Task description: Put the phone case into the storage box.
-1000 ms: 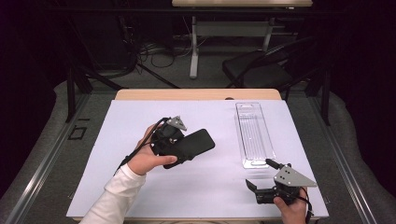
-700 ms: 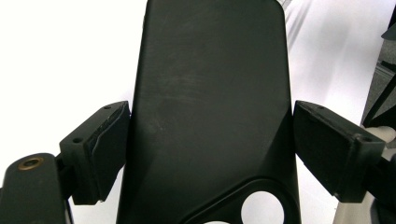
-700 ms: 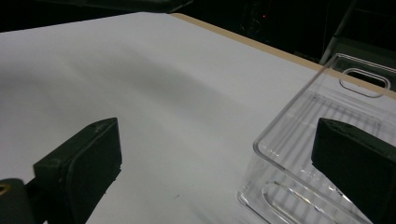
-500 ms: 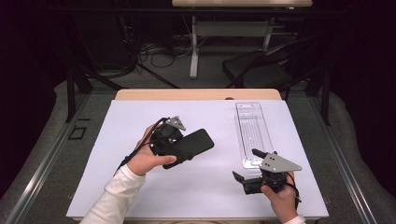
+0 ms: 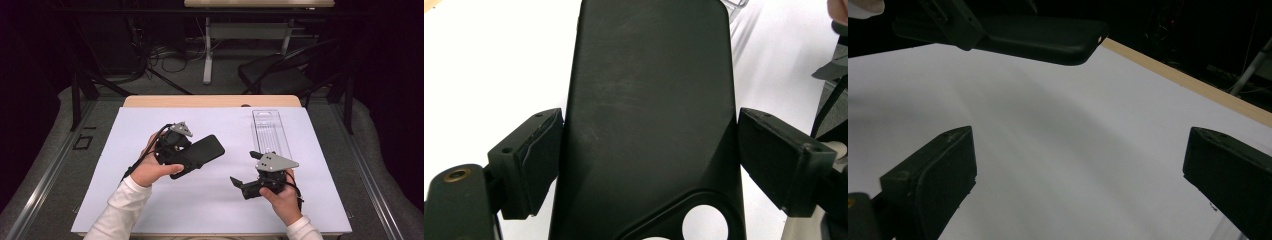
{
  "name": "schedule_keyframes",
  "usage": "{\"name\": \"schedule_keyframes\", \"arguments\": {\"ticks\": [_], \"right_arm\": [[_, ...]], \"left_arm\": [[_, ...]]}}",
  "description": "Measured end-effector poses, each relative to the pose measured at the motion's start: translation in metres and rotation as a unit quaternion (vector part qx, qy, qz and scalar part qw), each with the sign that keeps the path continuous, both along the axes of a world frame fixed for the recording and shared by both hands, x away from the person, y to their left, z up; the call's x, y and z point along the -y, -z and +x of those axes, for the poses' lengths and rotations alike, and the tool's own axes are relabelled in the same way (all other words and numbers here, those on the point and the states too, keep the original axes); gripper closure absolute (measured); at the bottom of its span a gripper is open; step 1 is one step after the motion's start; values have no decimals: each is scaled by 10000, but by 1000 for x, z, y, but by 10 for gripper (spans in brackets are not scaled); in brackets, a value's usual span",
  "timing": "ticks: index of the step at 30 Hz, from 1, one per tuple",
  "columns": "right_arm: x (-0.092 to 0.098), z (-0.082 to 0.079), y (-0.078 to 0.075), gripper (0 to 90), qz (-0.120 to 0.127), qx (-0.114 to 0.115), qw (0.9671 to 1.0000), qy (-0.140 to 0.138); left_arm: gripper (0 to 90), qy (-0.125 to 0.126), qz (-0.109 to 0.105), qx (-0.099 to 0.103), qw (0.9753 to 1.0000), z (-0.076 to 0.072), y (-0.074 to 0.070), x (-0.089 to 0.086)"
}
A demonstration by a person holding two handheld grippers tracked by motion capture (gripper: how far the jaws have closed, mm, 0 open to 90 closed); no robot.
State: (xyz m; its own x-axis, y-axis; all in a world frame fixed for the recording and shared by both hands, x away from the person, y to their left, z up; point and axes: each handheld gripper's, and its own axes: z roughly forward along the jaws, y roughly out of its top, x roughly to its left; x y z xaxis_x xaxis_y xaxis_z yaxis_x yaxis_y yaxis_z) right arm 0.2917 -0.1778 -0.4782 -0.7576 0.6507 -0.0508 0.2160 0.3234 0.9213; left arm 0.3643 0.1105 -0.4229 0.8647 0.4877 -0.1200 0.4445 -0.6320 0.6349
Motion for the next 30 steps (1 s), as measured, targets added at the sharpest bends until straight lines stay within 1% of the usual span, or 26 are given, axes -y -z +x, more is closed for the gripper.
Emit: {"name": "schedule_keyframes", "arguments": {"ticks": [3,5,7,14,17,22,25,27,30], "right_arm": [[-4,5,-1,3,84,-112,9999,-7],[-6,7,-1,16,82,-71,9999,91],[-8,10,-3,24,42,-55,9999,115],[-19,19,-9,25,-40,-244,9997,-89],[-23,24,-11,24,37,-348,9993,-101],[-29,34,-17,2,120,-402,9991,-50],[-33,41,-21,0,217,-548,9983,-23],[-35,45,-24,0,261,-563,9981,39],[-37,48,-28,0,254,-536,9982,84]], "left_arm": [[143,-7,10,3,10000,1,0,-1],[143,-28,5,-3,10000,1,0,-2],[142,-31,-7,1,10000,2,0,-4],[143,-81,-35,-29,10000,3,-1,-7],[143,-99,-43,-32,9999,4,-1,-8],[142,-120,-38,-38,9999,5,-1,-11],[143,-144,-39,-34,9999,6,-1,-12],[143,-155,-47,-44,9999,6,-1,-13],[143,-169,-49,-53,9998,7,0,-14]]}}
